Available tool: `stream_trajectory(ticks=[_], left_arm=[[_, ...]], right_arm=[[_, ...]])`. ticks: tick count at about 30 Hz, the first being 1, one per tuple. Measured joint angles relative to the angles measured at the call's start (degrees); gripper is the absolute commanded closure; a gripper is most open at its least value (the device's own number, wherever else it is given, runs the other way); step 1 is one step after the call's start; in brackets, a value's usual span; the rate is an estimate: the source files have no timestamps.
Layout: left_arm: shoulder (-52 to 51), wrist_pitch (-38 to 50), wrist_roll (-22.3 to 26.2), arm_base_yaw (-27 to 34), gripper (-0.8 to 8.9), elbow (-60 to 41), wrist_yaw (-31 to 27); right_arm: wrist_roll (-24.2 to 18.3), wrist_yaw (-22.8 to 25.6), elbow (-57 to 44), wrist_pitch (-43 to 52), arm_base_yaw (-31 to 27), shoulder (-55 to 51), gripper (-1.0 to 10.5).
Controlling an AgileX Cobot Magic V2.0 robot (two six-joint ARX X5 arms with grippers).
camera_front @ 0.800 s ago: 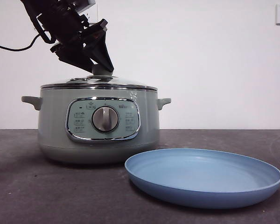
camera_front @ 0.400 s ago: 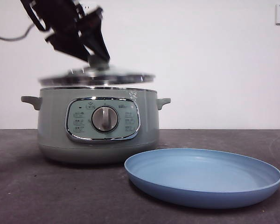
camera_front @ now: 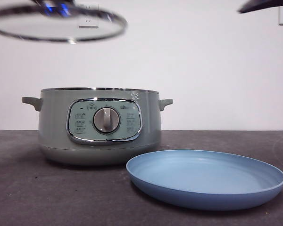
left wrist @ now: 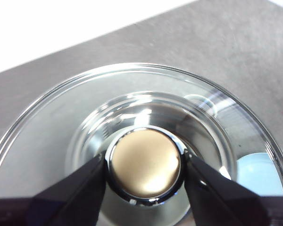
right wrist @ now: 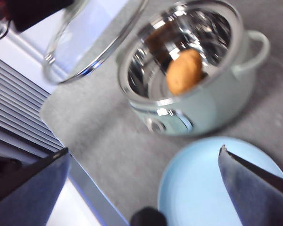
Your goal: Take the potato out from the steamer,put the potato on the plate,close the lid
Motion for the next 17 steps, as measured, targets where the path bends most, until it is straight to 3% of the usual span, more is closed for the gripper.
stream_trajectory(ticks=[7, 17], left_arm=[[-13.11, -10.03, -0.44, 3.06, 8.22, 0.0, -2.62], [-24.96, -24.33, -0.44, 4.07, 8.22, 0.0, -6.21]], right_arm=[[1.36, 8.0, 11.65, 2.1, 8.59, 15.26, 2.9], [0.96, 19.41, 36.57, -1.49, 17.84, 40.44, 2.9]])
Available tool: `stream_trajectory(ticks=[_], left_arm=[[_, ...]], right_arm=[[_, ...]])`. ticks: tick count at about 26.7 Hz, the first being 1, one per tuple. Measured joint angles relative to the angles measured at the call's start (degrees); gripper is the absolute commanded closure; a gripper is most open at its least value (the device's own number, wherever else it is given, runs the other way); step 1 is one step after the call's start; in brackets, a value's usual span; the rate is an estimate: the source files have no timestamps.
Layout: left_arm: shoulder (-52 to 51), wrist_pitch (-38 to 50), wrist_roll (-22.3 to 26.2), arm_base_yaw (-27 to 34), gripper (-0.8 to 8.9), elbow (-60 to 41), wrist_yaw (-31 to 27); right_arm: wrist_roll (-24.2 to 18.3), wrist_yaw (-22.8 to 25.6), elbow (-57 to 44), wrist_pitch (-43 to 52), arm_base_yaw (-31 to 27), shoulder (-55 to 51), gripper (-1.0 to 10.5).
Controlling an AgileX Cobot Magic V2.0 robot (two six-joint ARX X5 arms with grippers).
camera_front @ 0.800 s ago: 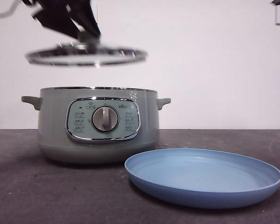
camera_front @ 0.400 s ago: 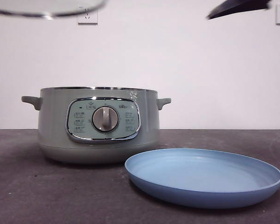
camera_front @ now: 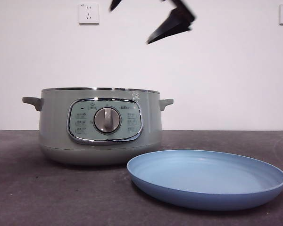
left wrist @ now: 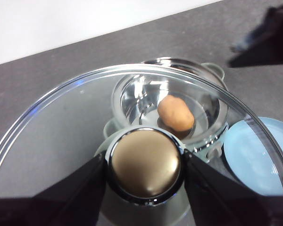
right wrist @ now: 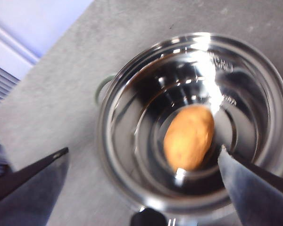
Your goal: Take the potato out from the steamer,put the potato on the plate,close the lid
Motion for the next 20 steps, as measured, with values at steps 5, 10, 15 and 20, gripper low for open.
stream_trajectory(ticks=[5, 10, 15, 20], left_arm=[[-3.61, -3.13, -0.15, 0.04, 8.22, 0.0, -0.42], [-5.07, -4.85, -0.63, 0.04, 8.22, 0.0, -0.5], [-4.81, -4.94, -0.63, 0.04, 8.22, 0.0, -0.52], [-4.81, -5.33, -0.63, 0.04, 8.22, 0.0, -0.48]], right_arm=[[-1.38, 7.26, 9.79, -1.05, 3.15, 10.84, 2.9], [-2.38, 14.84, 11.23, 0.94, 5.33, 19.1, 2.9], [-2.71, 17.64, 11.26, 2.56, 6.36, 22.82, 2.9], [-2.71, 18.97, 11.26, 2.67, 6.91, 25.77, 2.9]])
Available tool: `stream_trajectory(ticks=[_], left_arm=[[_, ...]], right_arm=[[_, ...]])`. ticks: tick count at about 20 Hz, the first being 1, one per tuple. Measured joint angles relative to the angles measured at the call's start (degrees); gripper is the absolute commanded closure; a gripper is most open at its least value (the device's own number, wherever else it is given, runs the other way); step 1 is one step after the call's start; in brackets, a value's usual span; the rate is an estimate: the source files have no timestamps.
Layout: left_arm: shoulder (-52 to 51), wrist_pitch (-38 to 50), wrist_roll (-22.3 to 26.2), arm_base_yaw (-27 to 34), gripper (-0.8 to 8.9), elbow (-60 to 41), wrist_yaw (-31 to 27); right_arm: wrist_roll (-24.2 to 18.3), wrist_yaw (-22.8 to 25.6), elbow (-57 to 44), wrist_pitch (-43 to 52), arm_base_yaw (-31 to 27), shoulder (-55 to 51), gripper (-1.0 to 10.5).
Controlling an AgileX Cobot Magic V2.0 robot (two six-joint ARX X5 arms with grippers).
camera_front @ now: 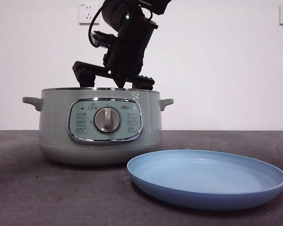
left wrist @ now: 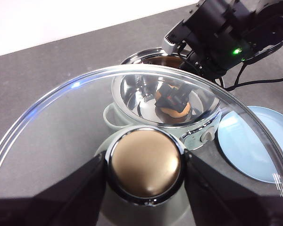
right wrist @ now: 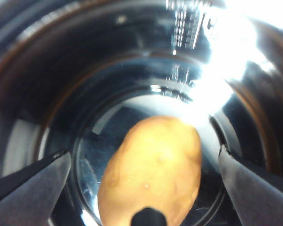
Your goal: Take the potato out from the steamer,put the potato on the plate,close the lid
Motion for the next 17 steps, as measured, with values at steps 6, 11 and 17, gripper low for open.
stream_trajectory(ticks=[6, 11, 17], left_arm=[[-0.09, -0.09, 0.0, 0.0, 8.22, 0.0, 0.0], [-0.09, -0.17, 0.0, 0.0, 8.22, 0.0, 0.0], [-0.07, -0.17, 0.0, 0.0, 8.22, 0.0, 0.02]], right_arm=[[-0.66, 0.5, 0.35, -0.42, 0.09, 0.81, 4.3], [-0.61, 0.35, 0.37, -2.49, 0.33, 2.05, 9.6], [-0.81, 0.42, 0.31, -3.17, 0.24, -0.92, 9.6]])
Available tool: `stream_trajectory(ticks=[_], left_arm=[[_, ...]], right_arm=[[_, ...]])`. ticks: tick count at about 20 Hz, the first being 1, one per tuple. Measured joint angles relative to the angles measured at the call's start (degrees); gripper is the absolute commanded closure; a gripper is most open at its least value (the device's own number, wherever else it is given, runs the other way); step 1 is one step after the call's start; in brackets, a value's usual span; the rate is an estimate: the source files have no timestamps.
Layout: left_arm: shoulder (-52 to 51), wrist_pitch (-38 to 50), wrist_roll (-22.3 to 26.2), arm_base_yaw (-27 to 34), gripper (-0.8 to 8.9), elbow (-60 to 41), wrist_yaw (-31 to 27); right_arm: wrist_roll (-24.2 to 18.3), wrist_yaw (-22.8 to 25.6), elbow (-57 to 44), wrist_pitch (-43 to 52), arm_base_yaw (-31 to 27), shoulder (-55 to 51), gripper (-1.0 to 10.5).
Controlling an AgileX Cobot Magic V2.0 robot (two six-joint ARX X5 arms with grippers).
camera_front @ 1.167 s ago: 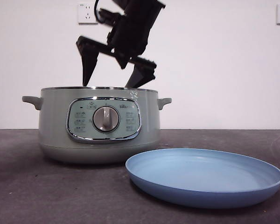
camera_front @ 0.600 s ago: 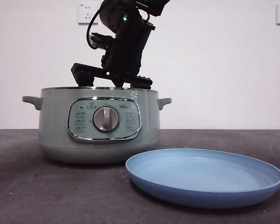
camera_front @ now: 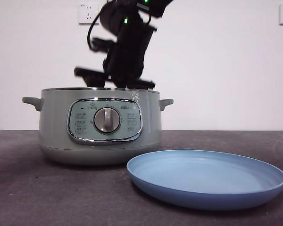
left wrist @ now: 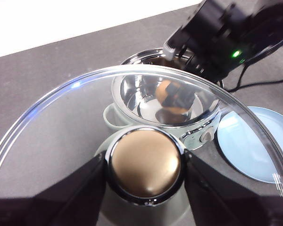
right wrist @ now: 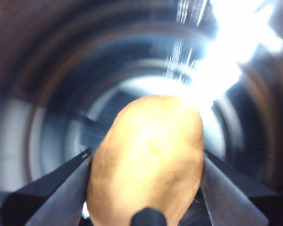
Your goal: Take the potato out from the steamer,put the potato on the plate,close the lid
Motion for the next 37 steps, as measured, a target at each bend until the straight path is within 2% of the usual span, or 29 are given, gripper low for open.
stream_trajectory(ticks=[3, 6, 9, 13, 20, 23, 25, 31, 37], left_arm=[[0.0, 0.33, 0.0, 0.0, 8.22, 0.02, 0.04], [0.07, 2.01, 0.0, 0.0, 8.22, 0.0, 2.16], [0.07, 2.84, 0.0, 0.0, 8.22, 0.0, 3.15], [0.11, 2.84, 0.0, 0.0, 8.22, 0.0, 3.08], [0.11, 2.84, 0.0, 0.0, 8.22, 0.0, 3.45], [0.11, 2.84, 0.0, 0.0, 8.22, 0.0, 4.59], [0.11, 2.84, 0.0, 0.0, 8.22, 0.0, 4.57], [0.13, 2.84, 0.0, 0.0, 8.22, 0.0, 4.57], [0.13, 2.84, 0.0, 0.0, 8.22, 0.0, 4.57]], right_arm=[[-1.22, -0.02, 0.0, -3.74, 0.0, -9.29, 9.6], [-2.69, 0.09, 0.0, -12.59, 0.0, -19.32, 9.6], [-3.52, 4.72, -0.02, -22.93, 0.0, -27.61, 9.6], [-3.69, 5.53, -6.19, -24.81, -0.11, -36.98, 9.6], [0.11, 5.51, -36.94, -10.73, -0.11, -53.24, 9.6], [2.43, 5.44, -49.46, -1.9, -0.11, -54.64, 9.6], [3.56, 3.72, -56.08, 4.85, -0.11, -54.14, 9.6], [5.62, 2.47, -68.11, 22.27, -0.15, -48.89, 9.6], [6.05, 2.47, -70.84, 26.88, -0.15, -43.71, 9.6]])
